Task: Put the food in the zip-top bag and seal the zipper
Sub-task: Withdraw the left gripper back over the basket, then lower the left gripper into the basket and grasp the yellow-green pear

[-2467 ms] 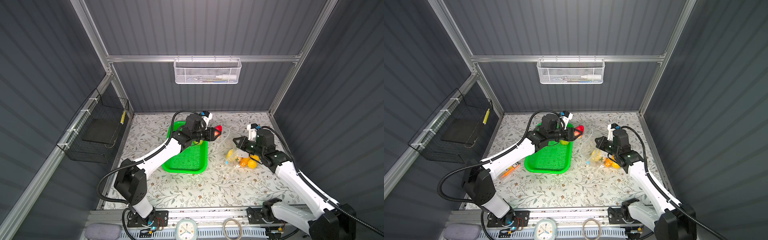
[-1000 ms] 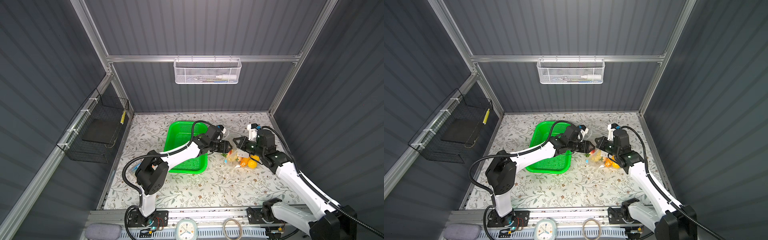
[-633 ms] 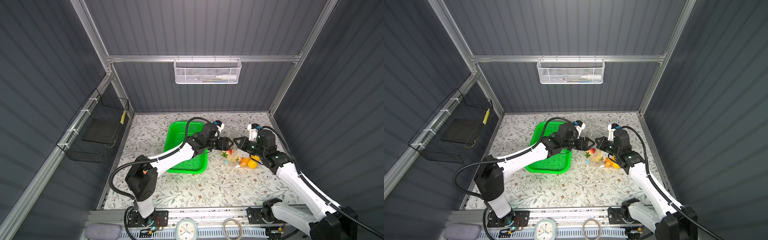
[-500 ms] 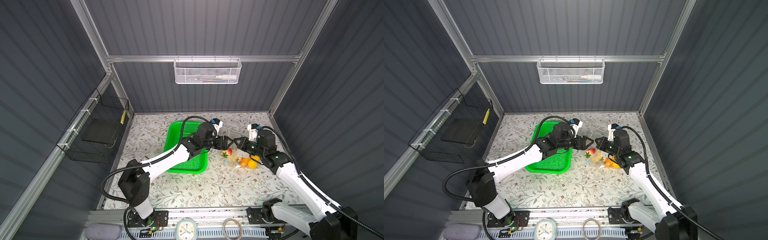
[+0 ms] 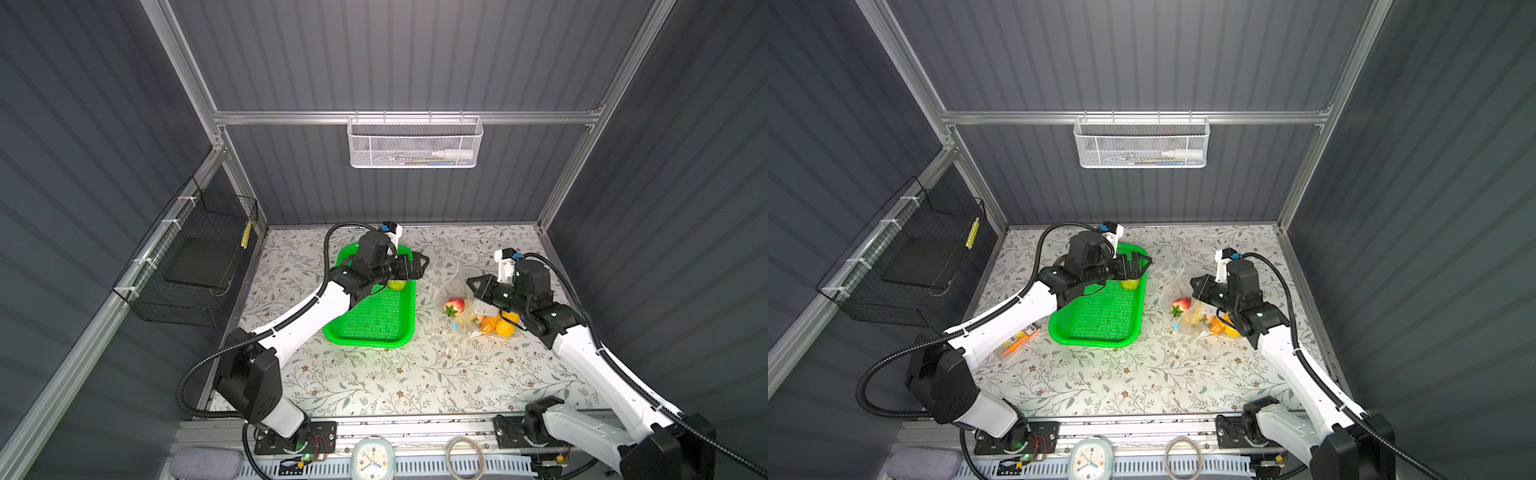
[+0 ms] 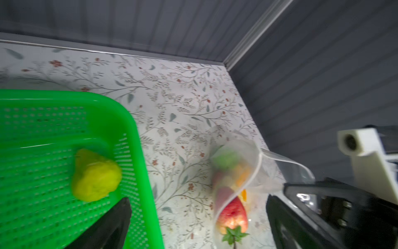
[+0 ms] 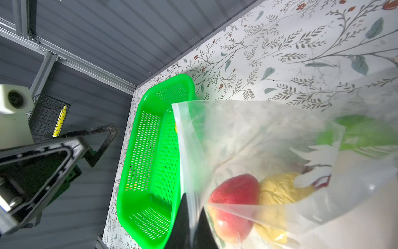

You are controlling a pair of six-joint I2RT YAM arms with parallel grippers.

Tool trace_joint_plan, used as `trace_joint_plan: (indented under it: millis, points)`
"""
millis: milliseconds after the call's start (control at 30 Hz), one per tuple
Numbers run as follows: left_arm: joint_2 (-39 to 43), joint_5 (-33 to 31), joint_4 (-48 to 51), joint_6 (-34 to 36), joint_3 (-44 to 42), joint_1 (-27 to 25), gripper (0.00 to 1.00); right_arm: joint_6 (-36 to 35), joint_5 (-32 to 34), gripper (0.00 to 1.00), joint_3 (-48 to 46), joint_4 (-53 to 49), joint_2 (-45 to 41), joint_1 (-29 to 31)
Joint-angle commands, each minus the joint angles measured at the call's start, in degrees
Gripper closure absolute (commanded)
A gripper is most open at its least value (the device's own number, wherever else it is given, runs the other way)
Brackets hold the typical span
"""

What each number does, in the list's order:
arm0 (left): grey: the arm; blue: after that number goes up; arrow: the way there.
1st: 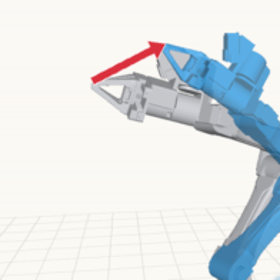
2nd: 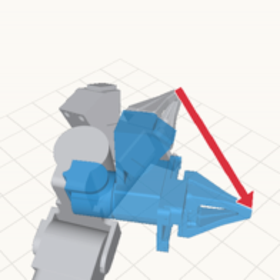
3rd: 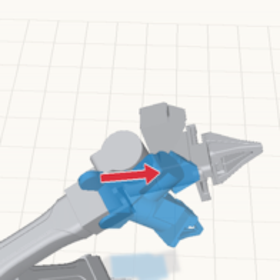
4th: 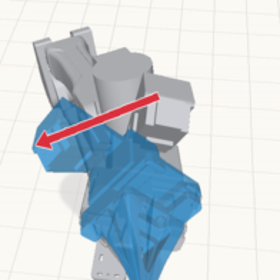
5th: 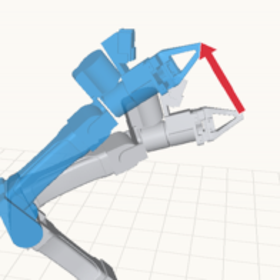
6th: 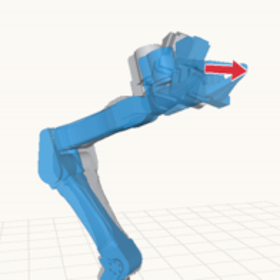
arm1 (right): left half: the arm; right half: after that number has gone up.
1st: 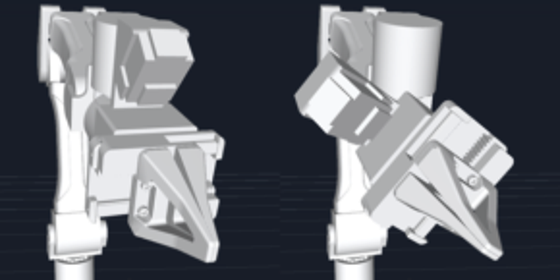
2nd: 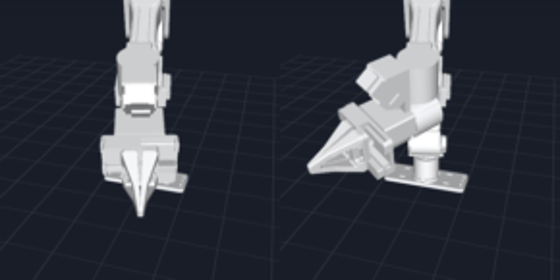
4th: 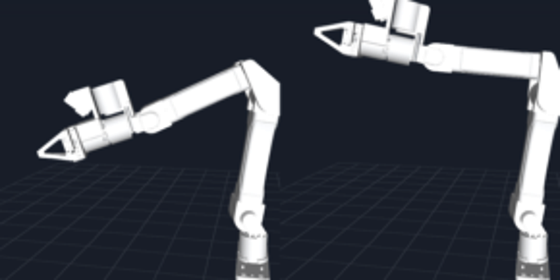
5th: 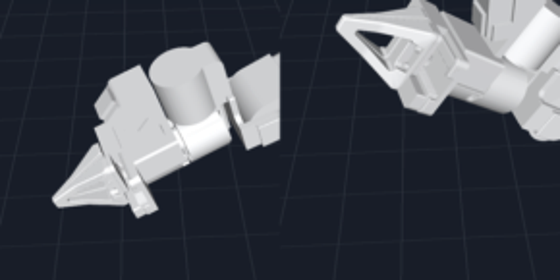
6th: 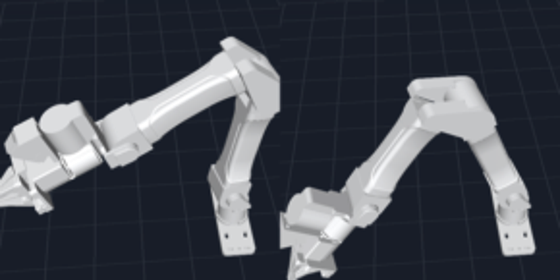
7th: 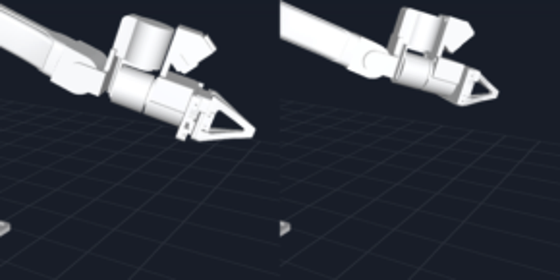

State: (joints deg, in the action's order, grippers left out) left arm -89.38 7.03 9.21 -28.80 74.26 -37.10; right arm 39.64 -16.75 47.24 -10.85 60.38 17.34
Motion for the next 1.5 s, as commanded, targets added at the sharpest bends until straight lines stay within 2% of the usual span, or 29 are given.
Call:
trace_joint_plan:
  millis: [0,133,267,600,967,1467]
  points:
    - [-0.6,-6.1,8.6,4.9,2.8,-0.2,0.0,-0.9,-0.6,1.0,0.9,0.0,0.1,0.1]
    - [-4.5,-10.5,13.9,6.8,5.9,0.6,0.0,-1.2,-0.6,1.0,1.0,-0.1,0.4,0.1]
    - [-7.0,-14.2,13.4,5.8,5.1,2.2,0.0,-1.7,-0.3,1.0,1.1,-0.5,0.3,0.1]
    - [-15.6,-14.0,11.3,2.7,6.2,4.0,0.0,-2.4,0.6,1.0,0.9,-1.8,-1.1,0.1]
    - [-26.2,-10.9,11.6,3.1,14.0,4.7,0.01,-3.7,1.9,1.0,1.0,-3.7,-2.6,0.1]
    - [-32.0,-10.3,12.0,3.2,14.4,6.2,0.05,-4.4,2.5,1.0,1.3,-4.2,-2.1,0.1]
